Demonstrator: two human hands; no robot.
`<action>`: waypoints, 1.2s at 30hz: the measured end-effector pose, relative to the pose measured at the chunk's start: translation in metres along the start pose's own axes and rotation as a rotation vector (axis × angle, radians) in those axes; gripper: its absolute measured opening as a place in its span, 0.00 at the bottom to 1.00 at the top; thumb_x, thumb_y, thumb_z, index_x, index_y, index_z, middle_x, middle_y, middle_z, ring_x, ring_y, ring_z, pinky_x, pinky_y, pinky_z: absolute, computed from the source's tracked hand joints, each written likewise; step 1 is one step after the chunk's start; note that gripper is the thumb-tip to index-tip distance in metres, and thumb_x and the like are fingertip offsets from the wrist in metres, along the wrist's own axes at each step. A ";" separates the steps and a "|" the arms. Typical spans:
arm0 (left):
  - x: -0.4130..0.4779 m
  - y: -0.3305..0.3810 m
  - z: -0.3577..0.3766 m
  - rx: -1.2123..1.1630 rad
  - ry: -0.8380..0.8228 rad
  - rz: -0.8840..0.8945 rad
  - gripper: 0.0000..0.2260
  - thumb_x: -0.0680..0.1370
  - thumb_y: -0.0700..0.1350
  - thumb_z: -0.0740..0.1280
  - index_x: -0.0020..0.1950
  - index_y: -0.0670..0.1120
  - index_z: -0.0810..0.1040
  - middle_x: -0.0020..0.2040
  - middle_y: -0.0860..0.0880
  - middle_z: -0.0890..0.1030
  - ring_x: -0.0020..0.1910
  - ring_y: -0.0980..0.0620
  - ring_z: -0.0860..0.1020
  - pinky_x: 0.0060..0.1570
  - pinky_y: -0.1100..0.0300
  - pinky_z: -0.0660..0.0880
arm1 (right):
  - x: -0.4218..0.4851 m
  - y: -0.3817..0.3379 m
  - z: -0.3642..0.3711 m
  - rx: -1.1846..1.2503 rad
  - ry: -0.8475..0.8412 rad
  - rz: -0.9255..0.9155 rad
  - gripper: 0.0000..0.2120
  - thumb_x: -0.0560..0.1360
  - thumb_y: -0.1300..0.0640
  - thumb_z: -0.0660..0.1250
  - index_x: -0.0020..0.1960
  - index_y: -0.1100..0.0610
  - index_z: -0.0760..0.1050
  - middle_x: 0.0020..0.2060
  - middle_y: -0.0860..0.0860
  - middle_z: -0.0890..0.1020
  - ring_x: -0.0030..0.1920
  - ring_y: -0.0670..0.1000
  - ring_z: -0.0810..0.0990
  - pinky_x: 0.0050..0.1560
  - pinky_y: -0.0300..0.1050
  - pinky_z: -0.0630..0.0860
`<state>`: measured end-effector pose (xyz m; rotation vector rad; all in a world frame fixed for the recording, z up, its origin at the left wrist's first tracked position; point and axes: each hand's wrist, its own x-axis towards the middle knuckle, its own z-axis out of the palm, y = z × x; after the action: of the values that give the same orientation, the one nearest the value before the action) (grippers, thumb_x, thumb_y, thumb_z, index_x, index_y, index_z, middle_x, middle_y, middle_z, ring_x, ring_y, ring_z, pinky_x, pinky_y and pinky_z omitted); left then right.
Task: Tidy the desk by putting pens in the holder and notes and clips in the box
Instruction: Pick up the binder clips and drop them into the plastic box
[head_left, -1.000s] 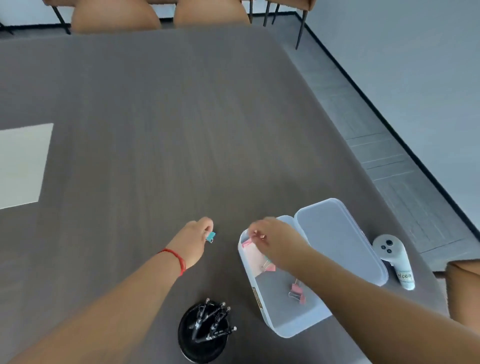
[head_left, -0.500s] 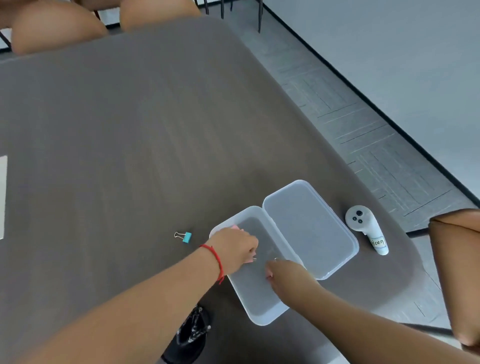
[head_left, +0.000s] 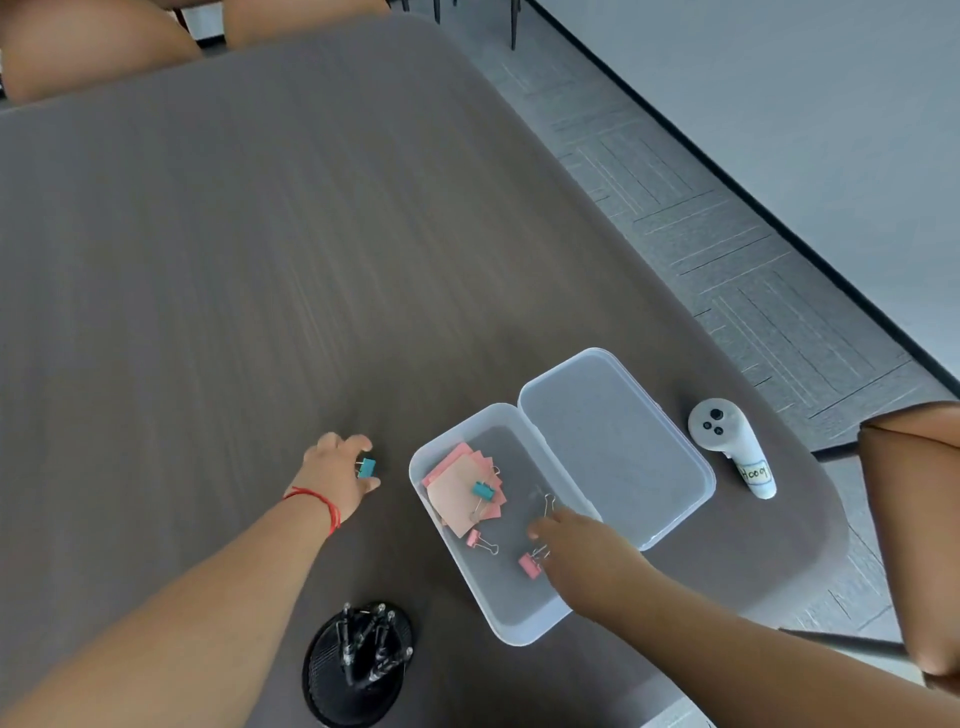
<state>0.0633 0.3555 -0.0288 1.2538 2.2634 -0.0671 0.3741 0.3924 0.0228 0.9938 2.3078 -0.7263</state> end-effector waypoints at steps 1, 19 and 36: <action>0.001 0.000 0.003 -0.014 0.008 0.017 0.18 0.73 0.46 0.70 0.62 0.49 0.74 0.58 0.42 0.71 0.59 0.40 0.72 0.61 0.50 0.71 | -0.008 0.000 -0.003 0.030 0.047 -0.019 0.15 0.77 0.58 0.59 0.63 0.53 0.74 0.62 0.49 0.73 0.61 0.54 0.74 0.58 0.51 0.76; -0.086 0.157 -0.033 -0.062 -0.209 0.357 0.12 0.74 0.47 0.68 0.57 0.47 0.76 0.52 0.48 0.80 0.50 0.53 0.78 0.48 0.60 0.74 | -0.064 0.060 -0.008 0.446 0.507 0.180 0.08 0.78 0.52 0.60 0.57 0.44 0.73 0.47 0.40 0.75 0.35 0.41 0.76 0.37 0.35 0.70; -0.116 0.132 -0.088 -0.258 -0.086 0.103 0.18 0.76 0.51 0.65 0.62 0.44 0.74 0.55 0.43 0.80 0.51 0.47 0.77 0.56 0.54 0.72 | -0.073 0.058 -0.011 0.968 -0.071 0.361 0.15 0.75 0.44 0.64 0.50 0.55 0.77 0.37 0.51 0.83 0.33 0.50 0.82 0.30 0.38 0.75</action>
<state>0.1781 0.3665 0.1300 1.2016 2.0546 0.1992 0.4589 0.3979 0.0618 1.6748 1.5798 -1.7273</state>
